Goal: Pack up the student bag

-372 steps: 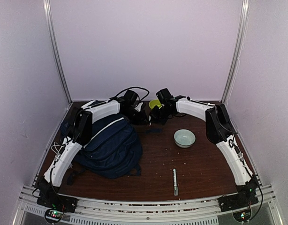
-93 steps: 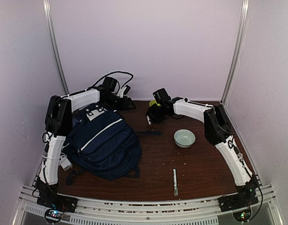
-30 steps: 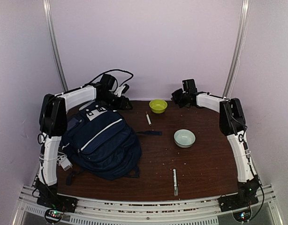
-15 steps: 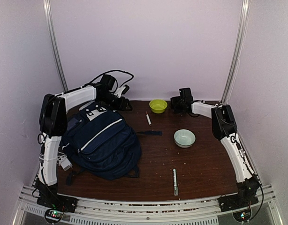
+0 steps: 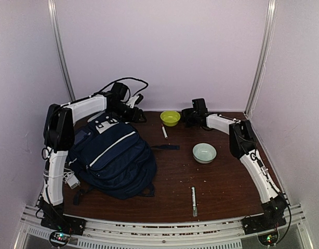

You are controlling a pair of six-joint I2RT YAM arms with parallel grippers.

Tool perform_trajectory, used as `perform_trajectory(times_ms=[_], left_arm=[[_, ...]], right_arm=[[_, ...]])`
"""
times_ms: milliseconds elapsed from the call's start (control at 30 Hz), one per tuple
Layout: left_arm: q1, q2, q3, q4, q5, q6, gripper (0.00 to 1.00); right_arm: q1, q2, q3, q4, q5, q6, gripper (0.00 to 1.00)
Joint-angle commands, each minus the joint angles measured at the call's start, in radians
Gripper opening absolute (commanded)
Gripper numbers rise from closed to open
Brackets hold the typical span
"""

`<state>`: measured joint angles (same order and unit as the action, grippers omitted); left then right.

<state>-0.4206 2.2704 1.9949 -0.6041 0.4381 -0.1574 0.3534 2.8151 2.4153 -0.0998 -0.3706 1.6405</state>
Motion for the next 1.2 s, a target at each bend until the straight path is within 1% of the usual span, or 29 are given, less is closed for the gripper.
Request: perform_trajectory(times_ms=[0, 200, 367, 567, 700, 767, 900, 1000, 1067, 1100, 1167], left_arm=[[-0.003, -0.016, -0.004, 0.017, 0.004, 0.019, 0.59], [-0.003, -0.024, -0.018, 0.017, 0.003, 0.025, 0.59], [0.000, -0.032, -0.025, 0.017, -0.002, 0.032, 0.59], [0.008, -0.046, -0.040, 0.017, -0.001, 0.026, 0.59], [0.014, -0.060, -0.058, 0.020, -0.003, 0.028, 0.59], [0.017, -0.068, -0.068, 0.021, -0.002, 0.030, 0.59], [0.021, -0.082, -0.093, 0.031, -0.004, 0.033, 0.59], [0.024, -0.083, -0.107, 0.054, 0.006, 0.026, 0.59], [0.026, -0.081, -0.115, 0.077, 0.018, 0.012, 0.59], [0.025, -0.080, -0.117, 0.085, 0.022, 0.004, 0.59], [0.025, -0.079, -0.115, 0.089, 0.024, 0.001, 0.59]], right_arm=[[0.033, 0.007, 0.032, -0.013, -0.032, -0.029, 0.00], [0.067, 0.007, 0.033, -0.018, -0.070, -0.067, 0.00], [0.098, -0.011, 0.022, -0.063, -0.092, -0.126, 0.00], [0.140, -0.049, -0.030, -0.087, -0.113, -0.191, 0.00], [0.134, -0.086, -0.087, -0.087, -0.143, -0.219, 0.00], [0.120, -0.120, -0.131, -0.106, -0.141, -0.269, 0.00], [0.094, -0.214, -0.213, -0.205, -0.122, -0.459, 0.00], [0.094, -0.255, -0.306, -0.219, -0.185, -0.544, 0.08], [0.104, -0.264, -0.343, -0.186, -0.252, -0.542, 0.13], [0.110, -0.269, -0.368, -0.179, -0.263, -0.545, 0.14], [0.119, -0.267, -0.357, -0.206, -0.247, -0.581, 0.18]])
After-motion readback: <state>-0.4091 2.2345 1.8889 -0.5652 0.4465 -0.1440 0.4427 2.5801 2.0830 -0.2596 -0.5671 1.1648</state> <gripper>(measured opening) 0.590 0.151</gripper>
